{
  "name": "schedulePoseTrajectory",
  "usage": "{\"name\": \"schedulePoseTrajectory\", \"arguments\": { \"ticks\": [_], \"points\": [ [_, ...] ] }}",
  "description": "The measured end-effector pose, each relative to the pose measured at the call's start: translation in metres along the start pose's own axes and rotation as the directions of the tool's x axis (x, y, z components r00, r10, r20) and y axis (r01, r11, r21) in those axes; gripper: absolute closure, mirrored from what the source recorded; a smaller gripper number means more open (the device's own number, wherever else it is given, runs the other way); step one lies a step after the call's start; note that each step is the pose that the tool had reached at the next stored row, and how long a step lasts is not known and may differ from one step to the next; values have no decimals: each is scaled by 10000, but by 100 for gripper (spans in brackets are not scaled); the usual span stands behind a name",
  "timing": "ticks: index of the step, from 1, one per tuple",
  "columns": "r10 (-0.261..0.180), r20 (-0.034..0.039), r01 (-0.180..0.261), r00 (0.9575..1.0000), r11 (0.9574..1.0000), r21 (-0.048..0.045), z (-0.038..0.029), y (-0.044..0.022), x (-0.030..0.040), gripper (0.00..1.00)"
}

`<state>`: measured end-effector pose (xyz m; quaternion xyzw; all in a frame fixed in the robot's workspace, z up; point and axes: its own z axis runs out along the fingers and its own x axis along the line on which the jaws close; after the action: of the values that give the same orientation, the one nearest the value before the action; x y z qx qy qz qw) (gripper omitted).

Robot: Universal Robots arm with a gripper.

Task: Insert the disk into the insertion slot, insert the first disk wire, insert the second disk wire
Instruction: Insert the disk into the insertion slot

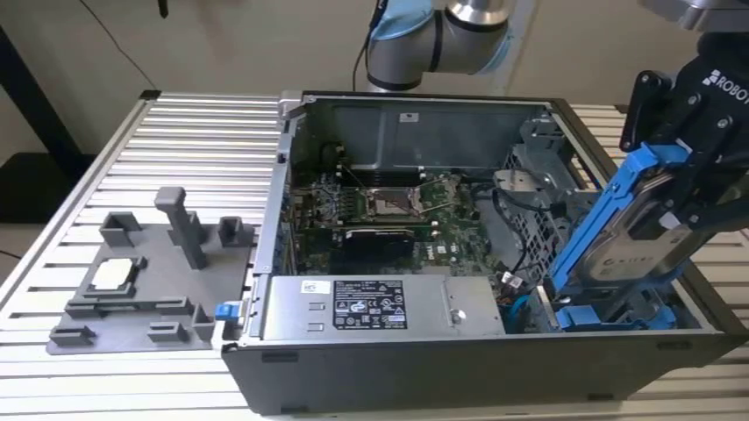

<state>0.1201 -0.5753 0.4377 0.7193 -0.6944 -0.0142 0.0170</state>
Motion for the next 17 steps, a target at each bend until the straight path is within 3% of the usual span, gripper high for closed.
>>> {"name": "schedulePoseTrajectory", "arguments": {
  "ticks": [10,17],
  "points": [
    [-27,2,27,10000,10000,-4,25,-4,0,67],
    [-29,1,29,10000,10000,-46,100,-28,5,67]
  ]
}}
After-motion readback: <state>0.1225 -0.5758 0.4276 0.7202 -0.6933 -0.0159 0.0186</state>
